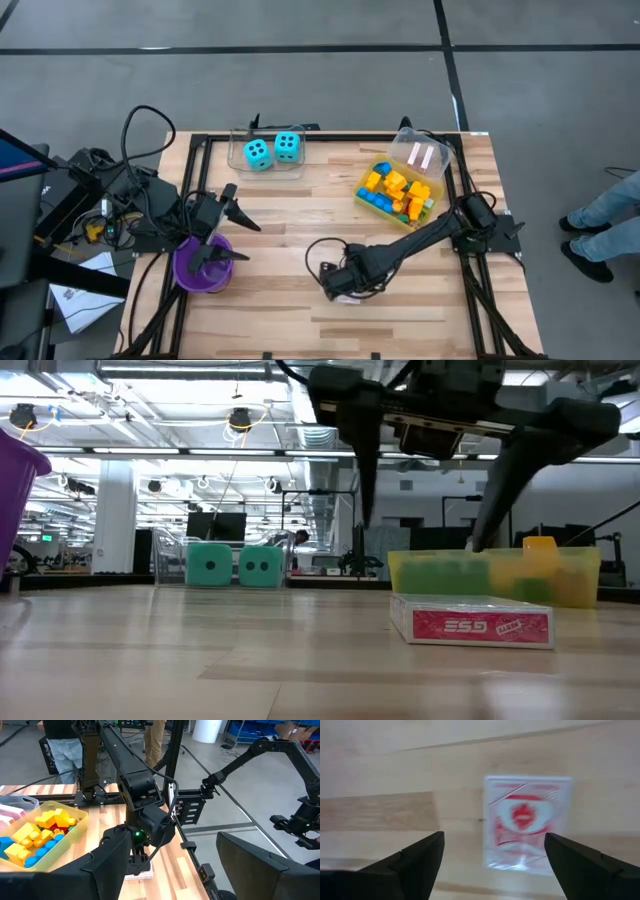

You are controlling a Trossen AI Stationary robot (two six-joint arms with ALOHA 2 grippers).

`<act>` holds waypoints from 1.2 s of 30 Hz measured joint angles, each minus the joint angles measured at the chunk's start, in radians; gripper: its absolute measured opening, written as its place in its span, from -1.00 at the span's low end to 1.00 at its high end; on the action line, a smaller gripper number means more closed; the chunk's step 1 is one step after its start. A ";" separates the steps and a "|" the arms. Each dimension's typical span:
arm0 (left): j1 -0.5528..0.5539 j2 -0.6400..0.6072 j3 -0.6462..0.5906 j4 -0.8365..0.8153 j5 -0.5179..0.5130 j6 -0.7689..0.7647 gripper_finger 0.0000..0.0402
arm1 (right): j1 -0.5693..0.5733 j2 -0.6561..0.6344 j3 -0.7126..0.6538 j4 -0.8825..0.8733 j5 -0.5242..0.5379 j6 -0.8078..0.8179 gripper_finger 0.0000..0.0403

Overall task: Pick & Place Toys
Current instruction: Put the red deck of cards into the white bin

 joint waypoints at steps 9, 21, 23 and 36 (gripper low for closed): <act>0.000 0.000 0.000 0.000 0.000 0.000 0.43 | -0.009 0.000 0.000 0.283 0.046 0.023 0.67; 0.000 0.000 0.000 0.000 -0.001 -0.033 0.43 | -0.016 0.000 0.000 0.099 0.053 0.173 0.71; 0.000 0.000 0.000 0.005 -0.001 -0.033 0.43 | -0.016 0.000 -0.001 0.034 0.015 0.179 0.76; 0.010 0.000 0.000 0.054 -0.014 -0.031 0.43 | 0.000 0.000 -0.001 -0.050 -0.027 0.250 0.95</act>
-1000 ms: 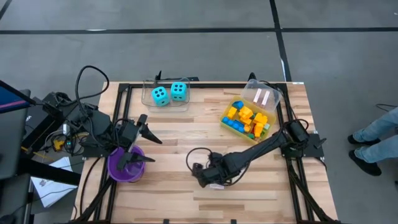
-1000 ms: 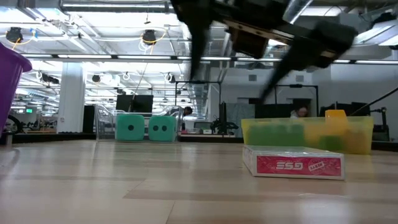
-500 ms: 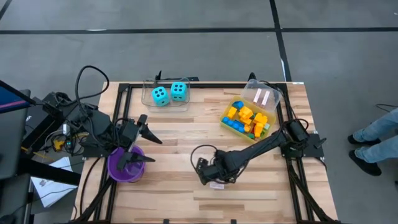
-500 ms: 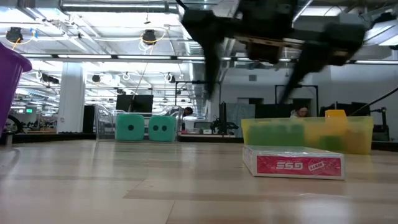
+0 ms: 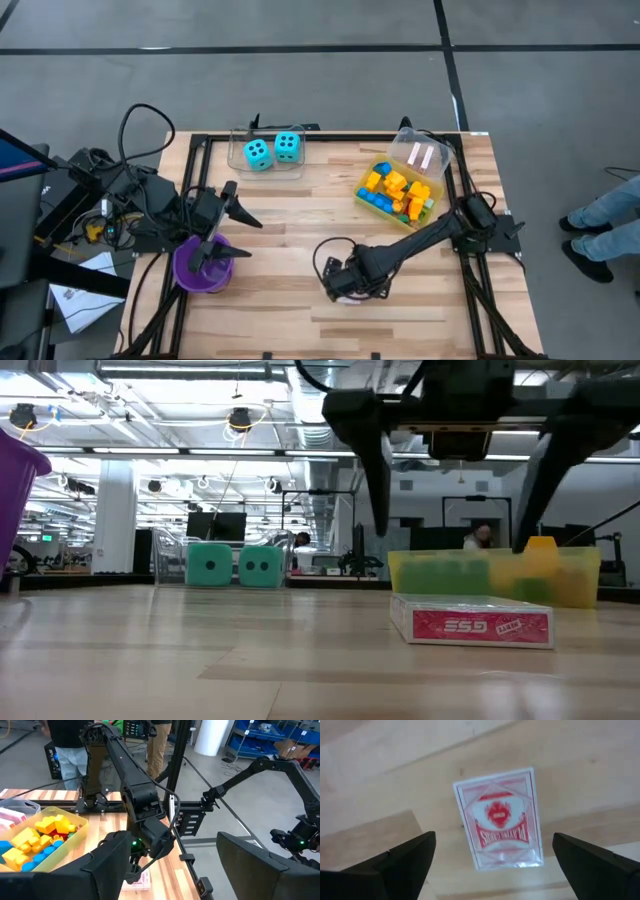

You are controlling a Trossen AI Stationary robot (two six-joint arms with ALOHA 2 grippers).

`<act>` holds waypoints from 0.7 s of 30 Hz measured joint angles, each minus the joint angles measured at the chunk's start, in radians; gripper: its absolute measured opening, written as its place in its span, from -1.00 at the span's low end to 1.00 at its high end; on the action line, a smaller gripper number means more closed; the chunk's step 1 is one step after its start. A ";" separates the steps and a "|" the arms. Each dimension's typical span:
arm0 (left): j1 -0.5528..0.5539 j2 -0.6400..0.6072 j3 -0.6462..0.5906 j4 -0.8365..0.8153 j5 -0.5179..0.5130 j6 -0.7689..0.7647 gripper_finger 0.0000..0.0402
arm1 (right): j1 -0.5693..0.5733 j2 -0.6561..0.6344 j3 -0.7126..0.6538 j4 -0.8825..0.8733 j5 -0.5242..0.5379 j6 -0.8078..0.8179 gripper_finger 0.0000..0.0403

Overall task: Pick & Place Toys
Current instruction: Put the red deck of cards into the white bin

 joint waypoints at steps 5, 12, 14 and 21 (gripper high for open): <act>0.000 0.000 0.000 0.000 -0.005 0.000 0.43 | 0.015 0.034 0.003 0.045 -0.004 -0.023 0.98; 0.000 0.000 0.000 0.020 -0.024 -0.020 0.43 | 0.020 0.154 0.048 0.074 -0.132 -0.055 0.98; 0.000 0.000 0.000 0.020 -0.025 -0.021 0.43 | 0.025 0.186 0.094 0.026 -0.136 -0.056 0.98; 0.007 0.000 0.000 0.033 -0.026 -0.021 0.43 | 0.019 0.255 0.188 -0.040 -0.138 -0.121 0.98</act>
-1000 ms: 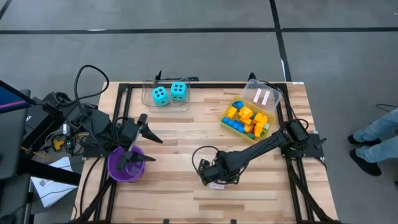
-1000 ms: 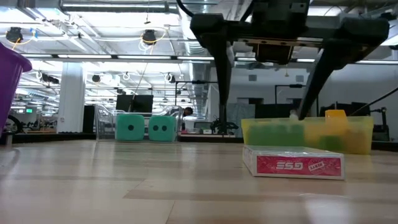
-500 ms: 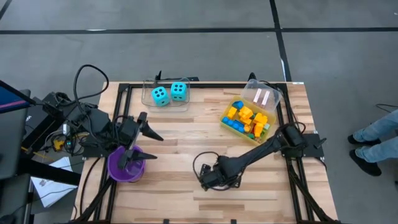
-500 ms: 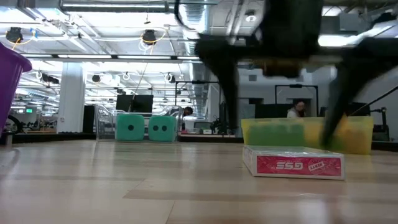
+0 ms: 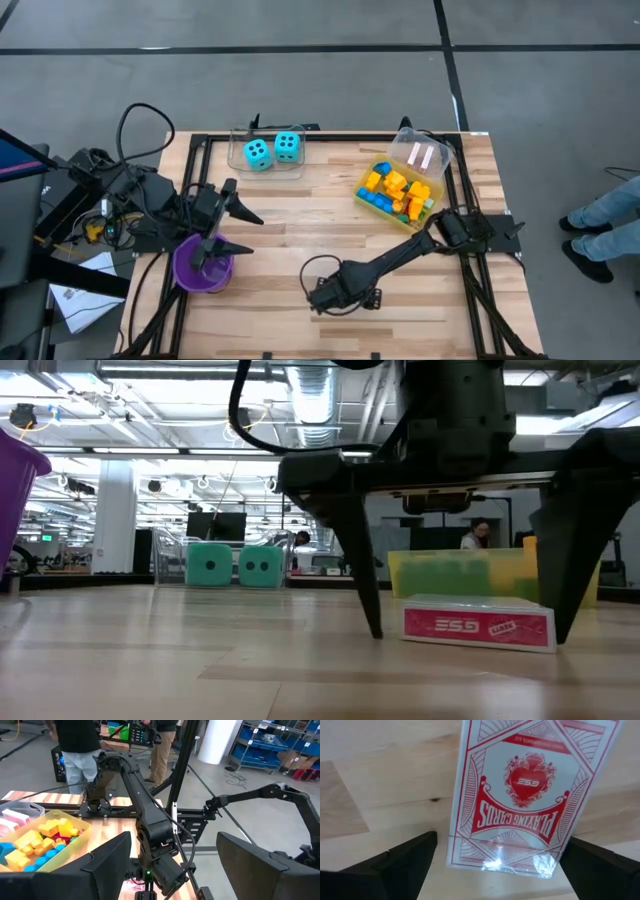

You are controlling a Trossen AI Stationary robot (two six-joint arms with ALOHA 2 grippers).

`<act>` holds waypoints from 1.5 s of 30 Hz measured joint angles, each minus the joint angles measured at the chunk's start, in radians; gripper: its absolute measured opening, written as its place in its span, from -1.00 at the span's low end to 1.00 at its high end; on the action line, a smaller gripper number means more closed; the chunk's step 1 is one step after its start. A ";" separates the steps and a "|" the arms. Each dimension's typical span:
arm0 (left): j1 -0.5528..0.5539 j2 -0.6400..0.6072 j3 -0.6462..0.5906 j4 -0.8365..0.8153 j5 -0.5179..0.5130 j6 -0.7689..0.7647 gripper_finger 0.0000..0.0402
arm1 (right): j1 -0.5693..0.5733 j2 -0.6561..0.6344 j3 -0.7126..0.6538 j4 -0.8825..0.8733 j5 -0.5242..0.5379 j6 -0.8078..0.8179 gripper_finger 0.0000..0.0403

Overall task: Pick & Place Toys
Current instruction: Put the red deck of cards into the white bin

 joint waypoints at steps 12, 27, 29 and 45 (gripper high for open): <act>0.005 0.000 0.000 0.005 0.001 0.000 0.43 | -0.030 -0.006 -0.001 -0.137 -0.007 0.057 0.98; 0.005 0.000 0.000 0.006 0.005 -0.004 0.43 | -0.027 -0.006 -0.004 -0.145 0.007 -0.047 0.97; 0.005 0.000 0.000 0.006 0.004 -0.004 0.43 | -0.027 -0.006 -0.004 -0.144 0.009 -0.065 0.97; 0.001 0.000 0.000 0.007 0.004 -0.047 0.43 | -0.025 -0.006 -0.006 -0.118 0.021 0.031 0.96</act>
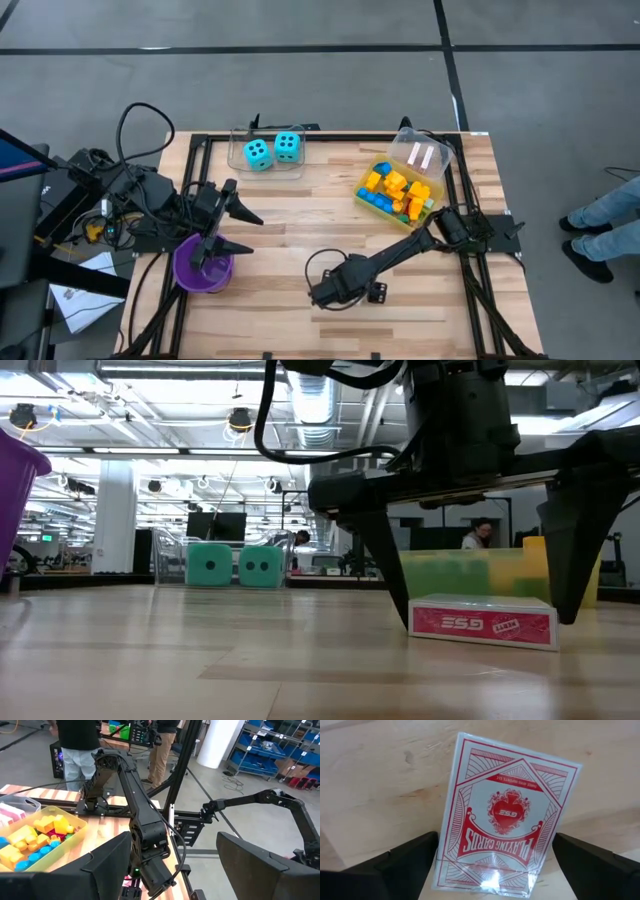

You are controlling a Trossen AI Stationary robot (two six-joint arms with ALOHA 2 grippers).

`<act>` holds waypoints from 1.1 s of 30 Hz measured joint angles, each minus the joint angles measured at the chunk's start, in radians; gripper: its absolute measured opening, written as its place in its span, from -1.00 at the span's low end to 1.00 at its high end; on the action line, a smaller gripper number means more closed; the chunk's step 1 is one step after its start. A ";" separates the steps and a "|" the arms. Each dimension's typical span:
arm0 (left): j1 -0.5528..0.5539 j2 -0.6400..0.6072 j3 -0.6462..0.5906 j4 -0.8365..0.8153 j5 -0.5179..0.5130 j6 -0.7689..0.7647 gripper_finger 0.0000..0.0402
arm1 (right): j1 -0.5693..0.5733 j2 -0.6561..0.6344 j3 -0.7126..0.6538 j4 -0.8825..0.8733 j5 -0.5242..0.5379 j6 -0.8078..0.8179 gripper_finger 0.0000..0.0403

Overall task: Pick & Place Toys
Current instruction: Put the red deck of cards into the white bin

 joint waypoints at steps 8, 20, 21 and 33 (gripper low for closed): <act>0.000 0.000 0.000 0.000 -0.001 -0.005 0.43 | 0.011 0.001 0.001 0.004 0.019 0.042 0.79; 0.000 0.000 0.000 0.000 0.012 -0.005 0.43 | 0.035 0.002 0.002 0.001 0.048 0.074 0.60; 0.000 0.000 0.000 0.000 0.012 -0.005 0.43 | 0.037 0.001 0.002 0.000 0.054 0.074 0.61; 0.000 0.000 0.000 0.000 0.012 -0.005 0.43 | 0.033 -0.159 -0.003 -0.058 0.276 0.013 0.61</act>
